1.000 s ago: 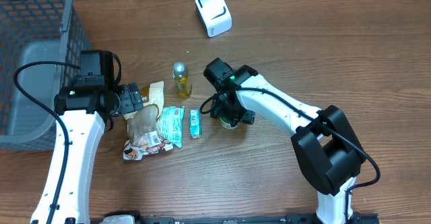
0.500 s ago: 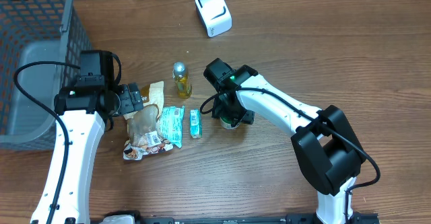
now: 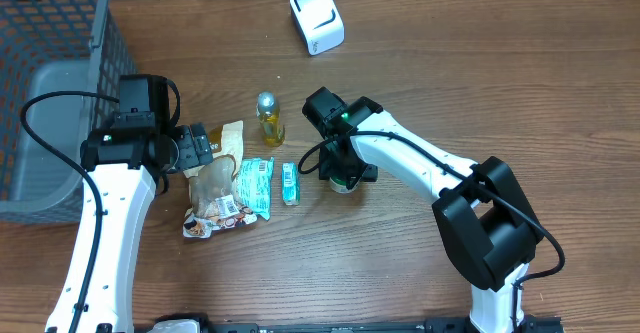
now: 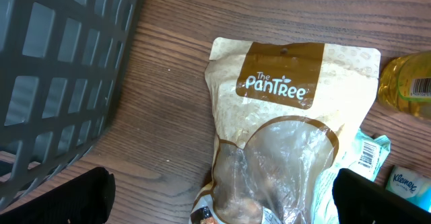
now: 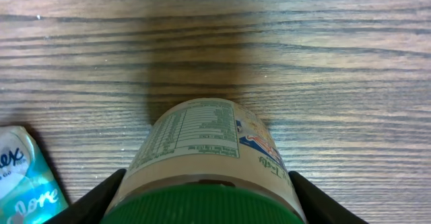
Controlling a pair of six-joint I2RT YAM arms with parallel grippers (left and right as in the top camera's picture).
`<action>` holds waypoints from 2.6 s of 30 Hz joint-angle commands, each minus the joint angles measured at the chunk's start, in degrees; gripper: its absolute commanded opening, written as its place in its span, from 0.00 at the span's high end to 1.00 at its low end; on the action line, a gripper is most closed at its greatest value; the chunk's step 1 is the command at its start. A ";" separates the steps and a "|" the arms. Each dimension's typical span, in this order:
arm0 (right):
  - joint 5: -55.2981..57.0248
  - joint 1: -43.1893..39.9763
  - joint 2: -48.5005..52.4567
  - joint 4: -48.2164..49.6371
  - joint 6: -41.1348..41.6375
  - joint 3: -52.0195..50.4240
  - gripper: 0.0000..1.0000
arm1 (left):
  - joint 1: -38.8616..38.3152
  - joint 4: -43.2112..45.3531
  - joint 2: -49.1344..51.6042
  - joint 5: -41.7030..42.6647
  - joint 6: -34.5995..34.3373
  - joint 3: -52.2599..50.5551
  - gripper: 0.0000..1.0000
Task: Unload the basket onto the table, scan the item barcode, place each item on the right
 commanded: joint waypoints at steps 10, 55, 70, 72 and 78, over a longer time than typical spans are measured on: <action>2.62 0.20 0.50 0.15 0.26 -0.37 0.19 | 0.09 -0.09 0.09 0.24 0.87 1.22 0.01; -31.06 -8.55 -0.33 -20.13 2.84 9.79 0.64 | 0.09 -0.09 0.09 0.24 0.87 1.22 0.00; -48.28 -8.55 -0.33 -25.46 2.84 9.79 0.63 | 0.09 -0.09 0.09 0.24 0.87 1.22 0.00; -50.31 -8.55 -0.33 -25.46 2.84 9.79 0.63 | 0.09 -0.09 0.09 0.24 0.87 1.22 0.00; -52.15 -8.55 -0.33 -25.73 2.84 9.79 0.63 | 0.09 -0.09 0.09 0.24 0.87 1.22 0.01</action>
